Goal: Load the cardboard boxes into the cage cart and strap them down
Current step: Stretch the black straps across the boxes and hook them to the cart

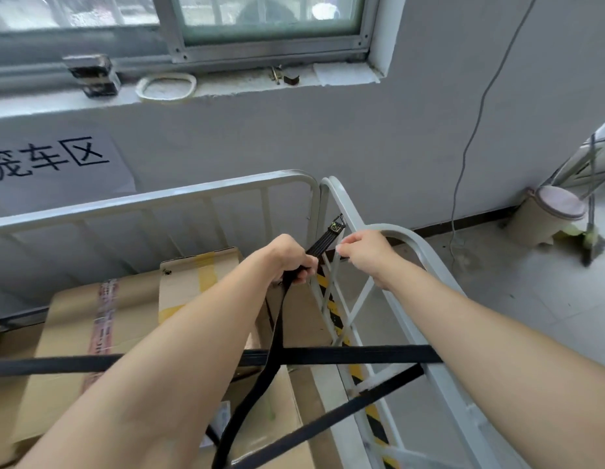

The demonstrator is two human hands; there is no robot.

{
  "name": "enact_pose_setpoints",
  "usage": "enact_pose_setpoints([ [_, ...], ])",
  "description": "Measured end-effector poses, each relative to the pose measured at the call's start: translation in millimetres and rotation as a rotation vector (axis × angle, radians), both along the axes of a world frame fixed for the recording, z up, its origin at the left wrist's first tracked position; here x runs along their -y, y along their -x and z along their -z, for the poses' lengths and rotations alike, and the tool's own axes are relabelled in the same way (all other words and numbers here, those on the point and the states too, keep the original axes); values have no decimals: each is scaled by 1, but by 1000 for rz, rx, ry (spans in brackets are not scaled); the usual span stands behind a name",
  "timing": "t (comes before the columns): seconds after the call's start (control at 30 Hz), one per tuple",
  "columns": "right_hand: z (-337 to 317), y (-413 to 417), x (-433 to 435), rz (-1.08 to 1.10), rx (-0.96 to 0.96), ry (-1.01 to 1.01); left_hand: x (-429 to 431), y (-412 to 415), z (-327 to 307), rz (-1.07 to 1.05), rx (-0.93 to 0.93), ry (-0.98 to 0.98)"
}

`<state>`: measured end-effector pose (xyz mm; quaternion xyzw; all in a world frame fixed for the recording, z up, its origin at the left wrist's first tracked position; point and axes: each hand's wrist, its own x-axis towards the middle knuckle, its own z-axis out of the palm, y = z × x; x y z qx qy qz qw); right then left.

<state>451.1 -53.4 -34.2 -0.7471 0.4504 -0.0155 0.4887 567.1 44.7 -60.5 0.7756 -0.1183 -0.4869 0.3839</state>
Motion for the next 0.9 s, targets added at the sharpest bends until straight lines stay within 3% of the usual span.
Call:
enact_pose_setpoints([
  [0.3,-56,13,-123,-121,1,35,-151,28,-53,55,49,4],
  [0.53,-99,12,-246,-374,6,173,-274,37,-91,84,115,3],
  [0.9,-139,-15,-405,-901,-137,354,-448,19,-150,47,296,-23],
])
